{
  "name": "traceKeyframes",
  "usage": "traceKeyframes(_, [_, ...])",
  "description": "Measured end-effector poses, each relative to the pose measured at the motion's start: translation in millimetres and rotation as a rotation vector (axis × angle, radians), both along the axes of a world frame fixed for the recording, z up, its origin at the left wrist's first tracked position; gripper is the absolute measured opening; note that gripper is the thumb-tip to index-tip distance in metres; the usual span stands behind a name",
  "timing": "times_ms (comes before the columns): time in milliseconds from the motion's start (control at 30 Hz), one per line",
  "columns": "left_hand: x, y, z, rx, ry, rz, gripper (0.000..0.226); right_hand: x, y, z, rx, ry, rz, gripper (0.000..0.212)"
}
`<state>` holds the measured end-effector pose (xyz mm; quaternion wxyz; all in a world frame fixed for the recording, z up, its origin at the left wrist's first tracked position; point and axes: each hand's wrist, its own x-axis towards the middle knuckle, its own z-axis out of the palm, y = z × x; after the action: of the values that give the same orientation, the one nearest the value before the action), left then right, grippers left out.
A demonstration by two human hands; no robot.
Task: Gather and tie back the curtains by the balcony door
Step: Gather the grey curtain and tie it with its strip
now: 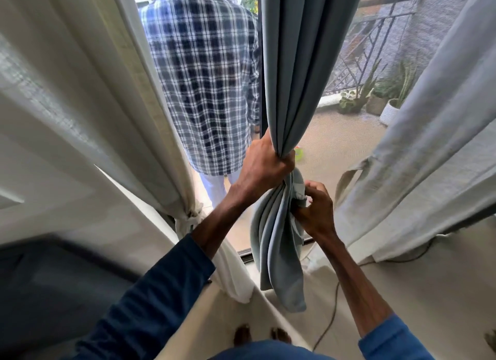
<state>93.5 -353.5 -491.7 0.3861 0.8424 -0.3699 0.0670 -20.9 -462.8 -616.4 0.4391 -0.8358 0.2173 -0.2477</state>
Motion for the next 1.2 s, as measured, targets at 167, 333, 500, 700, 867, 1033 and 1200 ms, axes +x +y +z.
traceKeyframes(167, [19, 4, 0, -0.015, 0.055, 0.029, 0.019, -28, -22, 14, 0.028, 0.015, 0.138, 0.046])
traceKeyframes(333, [34, 8, 4, -0.018, 0.126, 0.041, 0.027, -55, -52, 63, 0.239, -0.118, 0.282, 0.009])
traceKeyframes(500, [31, 4, 8, 0.022, 0.081, -0.096, 0.030, -62, -82, 84, 0.209, -0.051, 0.370, 0.031])
traceKeyframes(700, [23, 10, 7, 0.021, 0.046, -0.151, 0.032, -49, -107, 72, 0.237, 0.076, 0.361, 0.042])
traceKeyframes(867, [23, 17, 7, 0.007, 0.057, -0.148, 0.030, -38, -95, 68, 0.087, 0.299, 0.561, 0.020])
traceKeyframes(1033, [23, 23, 5, 0.012, 0.076, -0.161, 0.029, -27, -89, 56, -0.278, 0.261, 0.408, 0.009])
traceKeyframes(1200, [8, 21, 10, -0.004, 0.038, -0.206, 0.035, -14, -114, 57, -0.455, 0.188, 0.060, 0.014])
